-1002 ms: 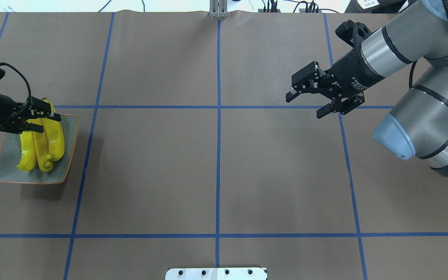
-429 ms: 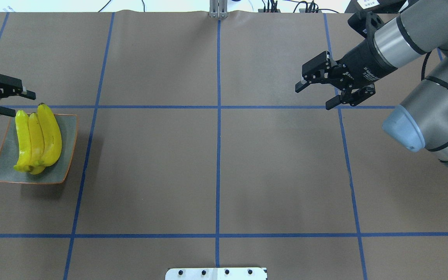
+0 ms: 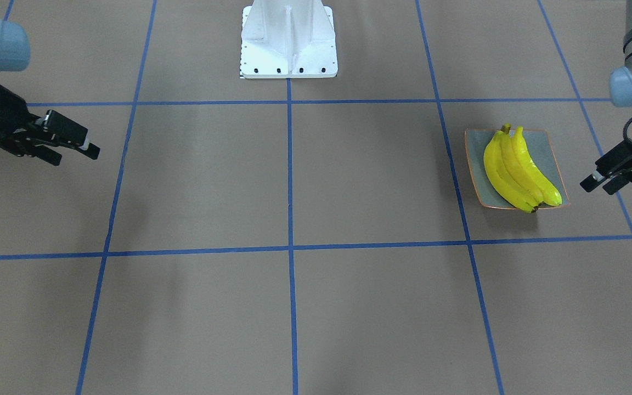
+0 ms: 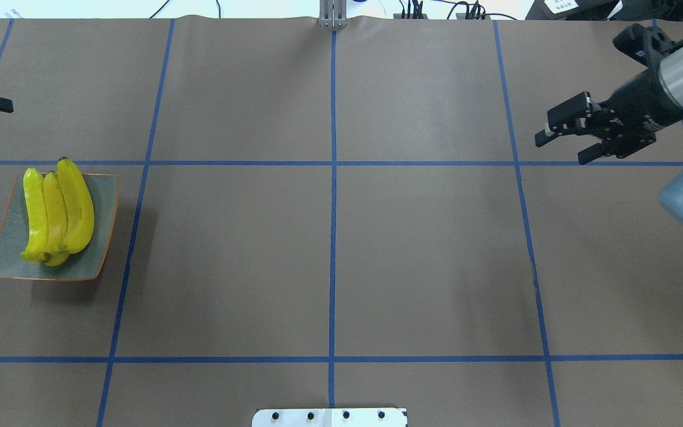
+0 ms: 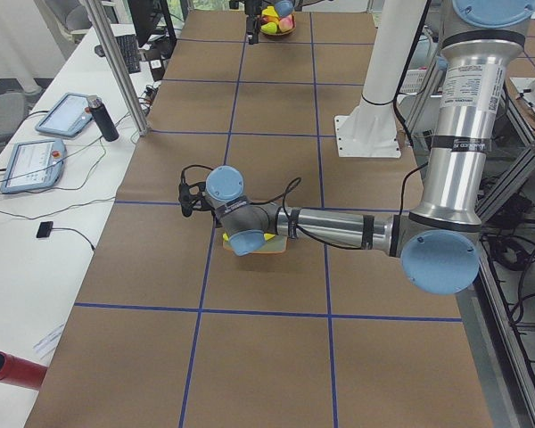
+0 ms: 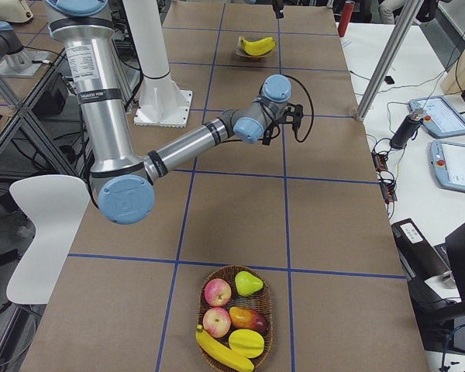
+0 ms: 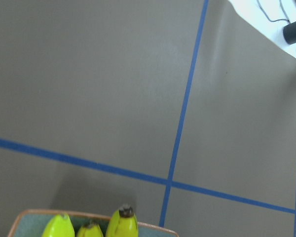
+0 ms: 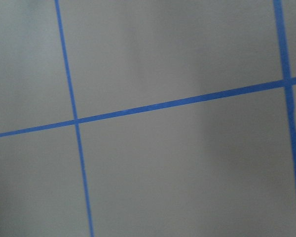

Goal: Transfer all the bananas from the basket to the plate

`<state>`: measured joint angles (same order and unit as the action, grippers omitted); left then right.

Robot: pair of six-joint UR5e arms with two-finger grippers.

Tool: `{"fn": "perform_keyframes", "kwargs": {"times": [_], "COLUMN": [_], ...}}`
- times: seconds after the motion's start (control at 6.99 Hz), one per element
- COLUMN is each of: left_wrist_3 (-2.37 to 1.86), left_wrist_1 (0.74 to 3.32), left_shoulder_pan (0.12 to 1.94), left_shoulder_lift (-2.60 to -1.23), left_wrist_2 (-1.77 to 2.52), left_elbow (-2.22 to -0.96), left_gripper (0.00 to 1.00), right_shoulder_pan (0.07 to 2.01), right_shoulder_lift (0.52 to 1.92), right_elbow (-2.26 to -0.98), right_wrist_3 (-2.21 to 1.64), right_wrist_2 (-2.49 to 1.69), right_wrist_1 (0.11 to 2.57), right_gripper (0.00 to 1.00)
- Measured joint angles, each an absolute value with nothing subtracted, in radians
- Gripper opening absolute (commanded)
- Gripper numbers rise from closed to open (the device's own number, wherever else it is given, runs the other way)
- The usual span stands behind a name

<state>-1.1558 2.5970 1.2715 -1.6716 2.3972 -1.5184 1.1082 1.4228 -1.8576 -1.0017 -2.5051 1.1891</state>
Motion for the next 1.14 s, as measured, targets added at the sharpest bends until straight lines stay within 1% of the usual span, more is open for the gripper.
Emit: {"fn": "perform_keyframes", "kwargs": {"times": [0.29, 0.43, 0.72, 0.86, 1.14], "left_wrist_3": [-1.062, -1.051, -1.047, -1.047, -1.048], "left_wrist_1": [2.548, 2.542, 2.539, 2.539, 2.539], "left_shoulder_pan": [1.274, 1.273, 1.27, 1.268, 1.267], "left_shoulder_lift": [-1.672, -1.672, -1.671, -1.67, -1.669], "left_wrist_2": [2.363, 2.361, 2.359, 2.359, 2.359], "left_elbow": [-1.524, -1.525, -1.528, -1.529, -1.528], "left_gripper": [1.0, 1.0, 1.0, 1.0, 1.0], "right_shoulder_pan": [1.21, 1.247, 1.329, 1.391, 1.5], "right_shoulder_lift": [1.555, 1.589, 1.582, 1.562, 1.577], "right_elbow": [-1.825, -1.806, -1.782, -1.774, -1.724], "right_wrist_3": [-0.741, -0.614, -0.244, -0.137, -0.032], "right_wrist_2": [-2.481, -2.402, -2.199, -2.159, -2.112], "right_wrist_1": [1.197, 1.233, 1.471, 1.582, 1.671], "right_gripper": [1.0, 1.0, 1.0, 1.0, 1.0]}}
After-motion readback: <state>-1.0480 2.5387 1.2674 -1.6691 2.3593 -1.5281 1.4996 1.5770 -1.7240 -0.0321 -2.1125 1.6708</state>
